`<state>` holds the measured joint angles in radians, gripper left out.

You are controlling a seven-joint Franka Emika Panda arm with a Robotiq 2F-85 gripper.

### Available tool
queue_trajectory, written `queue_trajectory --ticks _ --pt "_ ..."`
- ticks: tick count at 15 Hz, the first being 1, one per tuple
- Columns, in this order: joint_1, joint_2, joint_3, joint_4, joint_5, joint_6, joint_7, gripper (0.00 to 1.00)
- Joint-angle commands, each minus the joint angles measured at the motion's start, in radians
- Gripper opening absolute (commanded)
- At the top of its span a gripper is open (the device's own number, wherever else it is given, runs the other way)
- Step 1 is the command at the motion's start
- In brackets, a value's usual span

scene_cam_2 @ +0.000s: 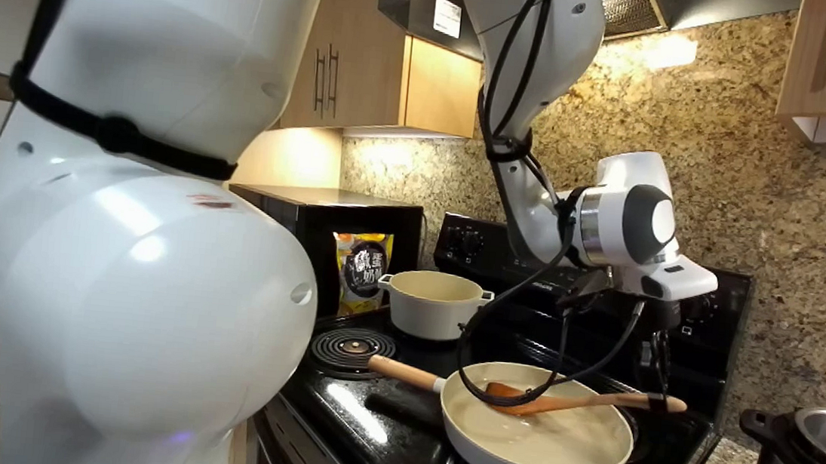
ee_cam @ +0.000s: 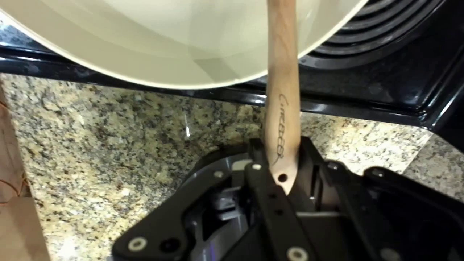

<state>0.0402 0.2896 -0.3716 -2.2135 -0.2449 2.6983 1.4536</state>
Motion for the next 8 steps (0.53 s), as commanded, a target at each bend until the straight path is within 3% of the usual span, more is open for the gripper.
queue_trajectory --ticks 1,8 --pt "0.041 -0.079 -0.041 -0.142 -0.08 0.063 0.196 0.11" --pt "0.006 -0.156 -0.068 -0.293 -0.158 0.147 0.389 0.11"
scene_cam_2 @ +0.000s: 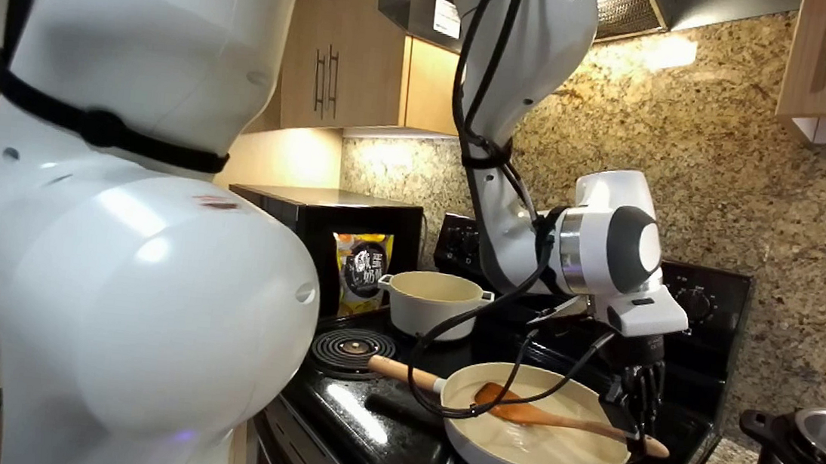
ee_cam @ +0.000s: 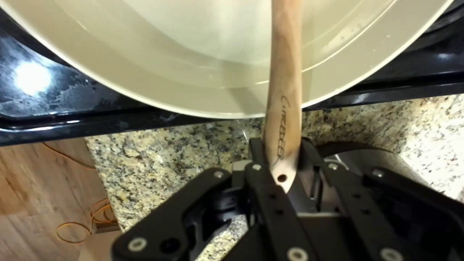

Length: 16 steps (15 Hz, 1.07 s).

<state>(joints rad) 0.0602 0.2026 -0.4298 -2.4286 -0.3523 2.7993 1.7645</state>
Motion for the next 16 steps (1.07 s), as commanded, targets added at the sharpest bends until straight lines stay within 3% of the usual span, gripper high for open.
queue_trajectory --ticks 1,7,12,16 --pt "-0.025 -0.081 -0.012 -0.089 -0.057 0.05 0.077 0.11" --pt "-0.123 -0.138 0.005 -0.105 -0.035 0.023 -0.005 0.11" --pt "-0.185 -0.145 0.03 -0.042 -0.028 -0.034 -0.072 0.11" --pt "-0.196 -0.13 0.058 0.046 -0.046 -0.112 -0.104 0.11"
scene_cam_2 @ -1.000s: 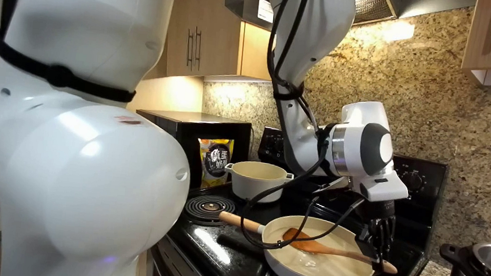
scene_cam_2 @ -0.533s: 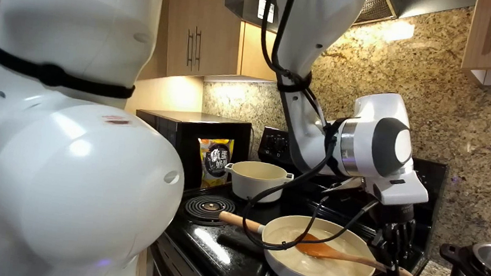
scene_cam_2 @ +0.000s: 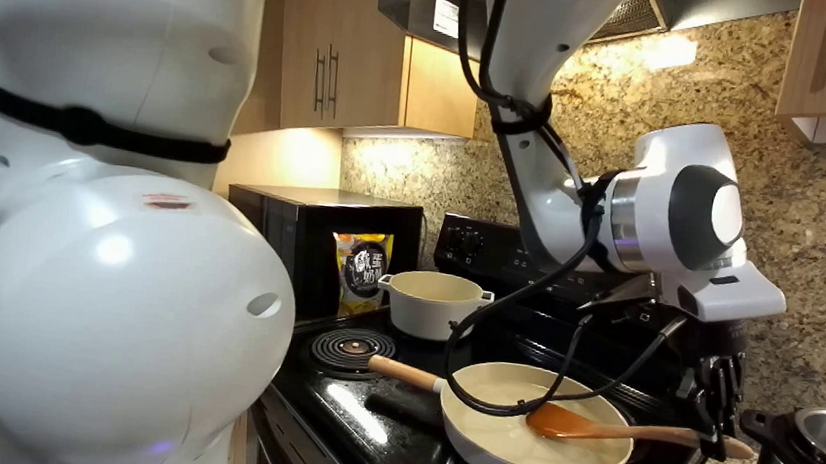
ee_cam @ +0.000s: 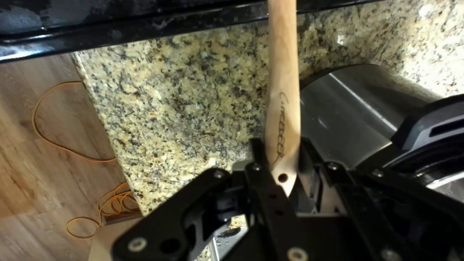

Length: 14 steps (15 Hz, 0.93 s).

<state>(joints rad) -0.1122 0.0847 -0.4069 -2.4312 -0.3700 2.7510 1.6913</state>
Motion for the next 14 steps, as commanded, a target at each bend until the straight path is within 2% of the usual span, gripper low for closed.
queue_trajectory --ticks 1,8,14 --pt "-0.02 -0.005 0.042 0.074 -0.046 -0.086 -0.02 0.11" --pt "0.006 0.037 0.128 0.213 -0.118 -0.218 -0.018 0.11" --pt "0.045 0.066 0.173 0.223 -0.162 -0.23 0.006 0.11"
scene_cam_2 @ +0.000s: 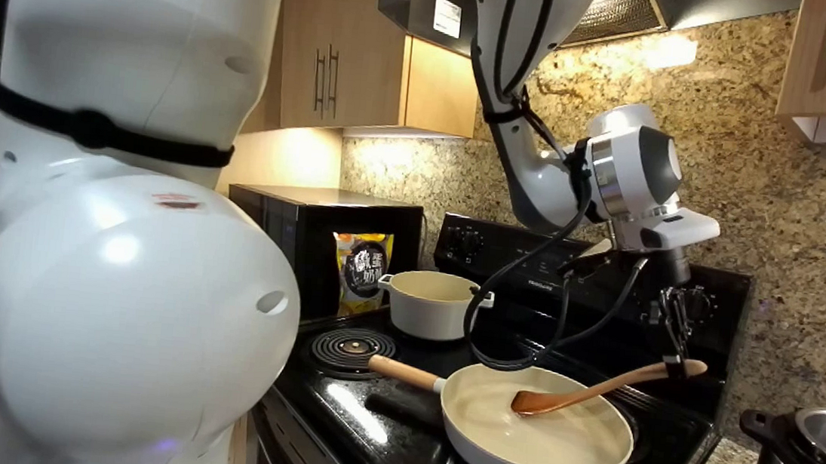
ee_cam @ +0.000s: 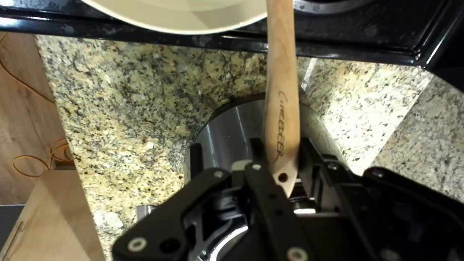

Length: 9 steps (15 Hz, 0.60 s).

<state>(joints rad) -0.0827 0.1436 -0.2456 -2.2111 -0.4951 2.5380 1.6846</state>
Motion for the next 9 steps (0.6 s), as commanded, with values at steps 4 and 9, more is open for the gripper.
queue_trajectory --ticks 4,9 --pt "0.038 0.017 0.02 -0.029 -0.054 0.008 0.024 0.11" --pt "0.048 0.005 0.022 -0.091 -0.057 0.038 0.029 0.12"
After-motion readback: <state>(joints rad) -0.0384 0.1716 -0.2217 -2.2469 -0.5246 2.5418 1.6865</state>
